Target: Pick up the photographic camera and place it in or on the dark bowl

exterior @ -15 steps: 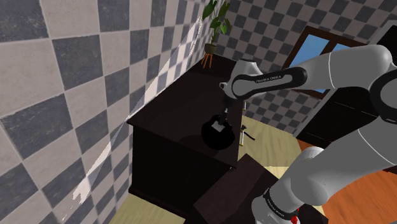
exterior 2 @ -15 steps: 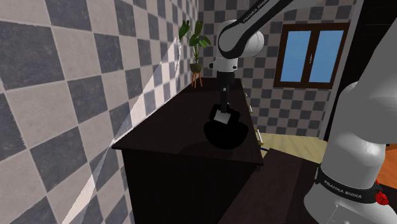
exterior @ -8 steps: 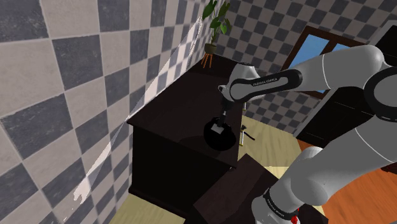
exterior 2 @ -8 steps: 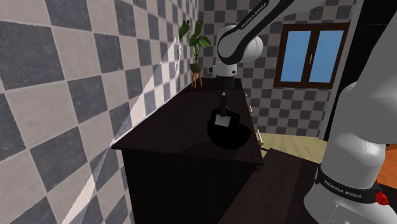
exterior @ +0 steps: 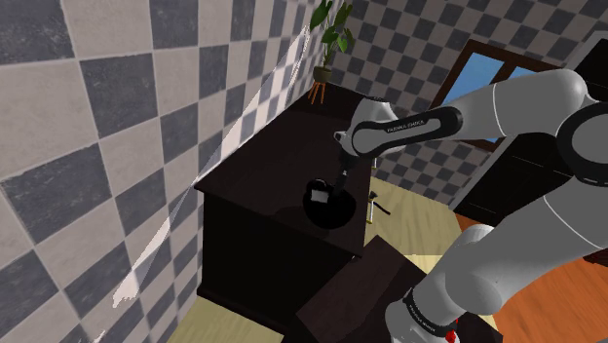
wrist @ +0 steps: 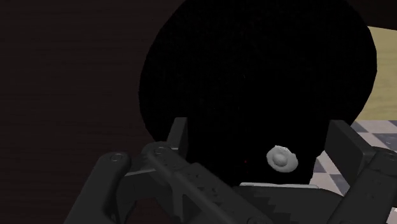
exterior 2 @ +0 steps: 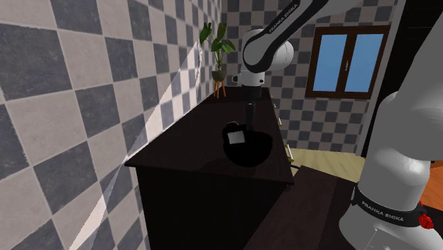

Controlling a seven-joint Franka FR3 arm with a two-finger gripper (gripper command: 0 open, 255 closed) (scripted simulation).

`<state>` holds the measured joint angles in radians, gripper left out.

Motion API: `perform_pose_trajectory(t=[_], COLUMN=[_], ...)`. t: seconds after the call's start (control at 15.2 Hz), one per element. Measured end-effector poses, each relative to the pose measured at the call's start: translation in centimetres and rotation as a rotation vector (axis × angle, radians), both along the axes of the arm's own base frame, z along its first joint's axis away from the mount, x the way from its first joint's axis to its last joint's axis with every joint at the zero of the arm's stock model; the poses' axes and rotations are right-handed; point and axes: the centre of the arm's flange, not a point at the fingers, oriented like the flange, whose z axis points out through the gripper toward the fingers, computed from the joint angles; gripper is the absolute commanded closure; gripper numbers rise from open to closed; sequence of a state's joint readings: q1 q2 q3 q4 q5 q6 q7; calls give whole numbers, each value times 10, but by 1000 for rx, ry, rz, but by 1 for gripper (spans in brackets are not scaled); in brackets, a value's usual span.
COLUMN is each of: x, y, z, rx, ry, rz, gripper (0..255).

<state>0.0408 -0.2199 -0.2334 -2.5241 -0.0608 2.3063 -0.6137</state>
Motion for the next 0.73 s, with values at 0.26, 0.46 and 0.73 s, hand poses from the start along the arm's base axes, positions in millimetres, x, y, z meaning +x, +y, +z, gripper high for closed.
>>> perform_pose_trajectory(t=[0.26, 0.46, 0.73], x=[1, 1, 0], y=[1, -1, 0], z=[28, 47, 50], rx=[0, 0, 0], ry=[-2, -1, 0], rz=[0, 0, 0], gripper=[0, 0, 0])
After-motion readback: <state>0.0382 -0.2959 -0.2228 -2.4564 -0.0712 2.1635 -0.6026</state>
